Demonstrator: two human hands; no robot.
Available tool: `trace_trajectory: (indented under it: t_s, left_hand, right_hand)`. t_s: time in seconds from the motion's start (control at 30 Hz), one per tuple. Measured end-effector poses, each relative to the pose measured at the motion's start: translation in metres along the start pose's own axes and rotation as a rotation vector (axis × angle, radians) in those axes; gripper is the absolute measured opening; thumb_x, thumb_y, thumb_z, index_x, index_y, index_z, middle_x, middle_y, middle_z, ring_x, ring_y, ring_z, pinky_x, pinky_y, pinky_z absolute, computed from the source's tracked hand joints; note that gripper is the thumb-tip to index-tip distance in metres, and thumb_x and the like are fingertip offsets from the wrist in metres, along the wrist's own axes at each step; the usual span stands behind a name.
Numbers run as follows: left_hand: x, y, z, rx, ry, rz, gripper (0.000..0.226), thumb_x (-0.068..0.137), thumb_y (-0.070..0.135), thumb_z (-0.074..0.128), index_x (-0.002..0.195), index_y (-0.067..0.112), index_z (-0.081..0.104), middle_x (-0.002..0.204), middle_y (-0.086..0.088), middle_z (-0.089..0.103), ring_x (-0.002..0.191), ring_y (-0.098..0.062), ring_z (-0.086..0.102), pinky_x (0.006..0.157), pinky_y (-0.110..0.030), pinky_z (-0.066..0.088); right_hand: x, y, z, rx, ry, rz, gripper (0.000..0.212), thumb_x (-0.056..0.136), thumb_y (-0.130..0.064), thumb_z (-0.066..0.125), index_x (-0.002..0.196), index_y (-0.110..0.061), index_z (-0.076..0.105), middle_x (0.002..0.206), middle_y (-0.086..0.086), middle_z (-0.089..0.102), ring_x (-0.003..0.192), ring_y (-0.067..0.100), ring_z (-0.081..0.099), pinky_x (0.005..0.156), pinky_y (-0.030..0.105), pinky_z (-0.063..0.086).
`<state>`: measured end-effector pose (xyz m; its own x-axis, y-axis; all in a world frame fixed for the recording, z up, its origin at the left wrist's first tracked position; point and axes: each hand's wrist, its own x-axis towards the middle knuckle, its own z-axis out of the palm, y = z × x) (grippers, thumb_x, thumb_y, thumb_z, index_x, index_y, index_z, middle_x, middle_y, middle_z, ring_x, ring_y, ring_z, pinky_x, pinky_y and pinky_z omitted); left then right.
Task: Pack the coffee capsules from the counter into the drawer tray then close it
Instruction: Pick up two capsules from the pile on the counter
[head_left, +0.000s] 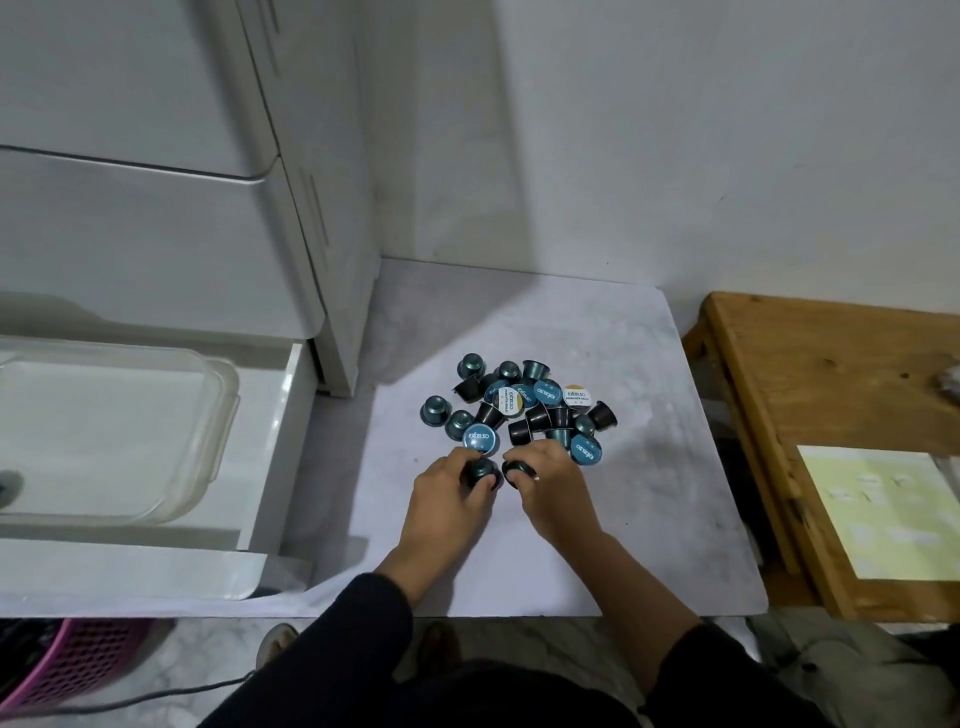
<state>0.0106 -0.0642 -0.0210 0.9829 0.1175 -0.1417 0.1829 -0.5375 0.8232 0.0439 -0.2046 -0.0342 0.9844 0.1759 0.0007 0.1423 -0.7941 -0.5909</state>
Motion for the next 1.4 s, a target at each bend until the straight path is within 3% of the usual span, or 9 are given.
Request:
trace_trajectory:
  t_s: [0.17, 0.27, 0.37, 0.6, 0.83, 1.03, 1.17, 1.27, 1.4]
  left_hand:
    - [0.003, -0.002, 0.001, -0.050, 0.034, -0.060, 0.020, 0.088, 0.025, 0.057, 0.106, 0.021, 0.065, 0.098, 0.001, 0.070, 0.084, -0.008, 0.057, 0.076, -0.015, 0.036]
    - [0.006, -0.006, 0.000, -0.026, 0.064, -0.067, 0.023, 0.091, 0.023, 0.053, 0.110, 0.022, 0.064, 0.101, 0.000, 0.069, 0.090, -0.011, 0.056, 0.074, -0.011, 0.029]
    - [0.005, -0.008, -0.001, -0.020, 0.093, -0.075, 0.025, 0.091, 0.022, 0.053, 0.114, 0.023, 0.063, 0.110, -0.004, 0.062, 0.099, -0.012, 0.056, 0.080, -0.006, 0.026]
    - [0.002, -0.004, 0.000, -0.098, 0.104, -0.062, 0.029, 0.082, 0.026, 0.067, 0.111, 0.022, 0.066, 0.101, 0.004, 0.053, 0.085, -0.007, 0.056, 0.077, -0.004, 0.037]
    - [0.003, -0.002, 0.000, -0.139, 0.144, -0.116, 0.019, 0.085, 0.016, 0.063, 0.102, 0.022, 0.072, 0.092, 0.005, 0.063, 0.085, -0.010, 0.061, 0.085, -0.021, 0.045]
    - [0.001, 0.001, -0.003, -0.279, 0.159, -0.203, 0.019, 0.086, 0.012, 0.061, 0.098, 0.022, 0.073, 0.087, 0.010, 0.070, 0.077, 0.006, 0.060, 0.069, 0.002, 0.039]
    - [0.000, 0.008, -0.009, -0.337, 0.183, -0.207, 0.019, 0.086, 0.012, 0.061, 0.093, 0.026, 0.073, 0.083, 0.013, 0.069, 0.071, 0.014, 0.060, 0.064, 0.006, 0.038]
    - [0.003, 0.016, -0.017, -0.408, 0.211, -0.204, 0.019, 0.084, 0.015, 0.064, 0.093, 0.029, 0.073, 0.087, 0.010, 0.072, 0.076, 0.007, 0.064, 0.071, -0.002, 0.044]
    - [0.010, 0.034, -0.043, -0.564, 0.236, -0.161, 0.022, 0.080, 0.019, 0.067, 0.083, 0.040, 0.072, 0.087, 0.011, 0.074, 0.083, -0.015, 0.070, 0.084, -0.033, 0.055]
  right_hand:
    - [0.001, 0.006, -0.004, 0.046, -0.021, 0.060, 0.036, 0.084, -0.025, 0.040, 0.094, -0.013, 0.071, 0.102, 0.007, 0.066, 0.090, -0.001, 0.044, 0.080, 0.010, 0.036]
    - [0.002, 0.004, -0.008, 0.079, -0.016, 0.072, 0.023, 0.084, -0.026, 0.060, 0.098, -0.011, 0.070, 0.102, 0.007, 0.061, 0.088, 0.005, 0.046, 0.082, 0.017, 0.042]
    - [0.001, 0.003, -0.009, 0.051, -0.048, 0.070, 0.036, 0.070, -0.020, 0.078, 0.103, -0.008, 0.068, 0.102, 0.006, 0.052, 0.086, 0.016, 0.053, 0.080, 0.018, 0.040]
    - [0.000, 0.006, -0.008, -0.002, -0.033, 0.101, 0.032, 0.079, -0.011, 0.068, 0.111, -0.014, 0.067, 0.112, 0.013, 0.055, 0.095, 0.022, 0.058, 0.081, 0.013, 0.036]
    - [0.000, 0.004, -0.015, 0.010, -0.063, 0.194, 0.036, 0.082, -0.014, 0.064, 0.118, -0.017, 0.063, 0.107, 0.014, 0.055, 0.094, 0.022, 0.055, 0.065, 0.009, 0.023]
    - [0.000, 0.005, -0.014, 0.101, -0.056, 0.251, 0.033, 0.083, -0.012, 0.063, 0.115, -0.013, 0.065, 0.099, 0.019, 0.065, 0.079, 0.027, 0.066, 0.078, 0.033, 0.054]
    - [0.001, -0.002, -0.020, 0.351, -0.005, 0.349, 0.025, 0.083, -0.003, 0.060, 0.107, -0.004, 0.067, 0.091, 0.016, 0.069, 0.055, 0.007, 0.063, 0.057, 0.012, 0.054]
    - [0.006, -0.014, -0.030, 0.548, 0.038, 0.372, 0.021, 0.083, 0.000, 0.061, 0.103, 0.001, 0.066, 0.080, 0.015, 0.068, 0.049, 0.001, 0.061, 0.053, 0.012, 0.053]
    - [0.021, -0.044, -0.054, 0.740, 0.093, 0.332, 0.015, 0.084, 0.000, 0.061, 0.098, -0.002, 0.067, 0.070, 0.011, 0.064, 0.049, 0.001, 0.060, 0.052, 0.013, 0.051]
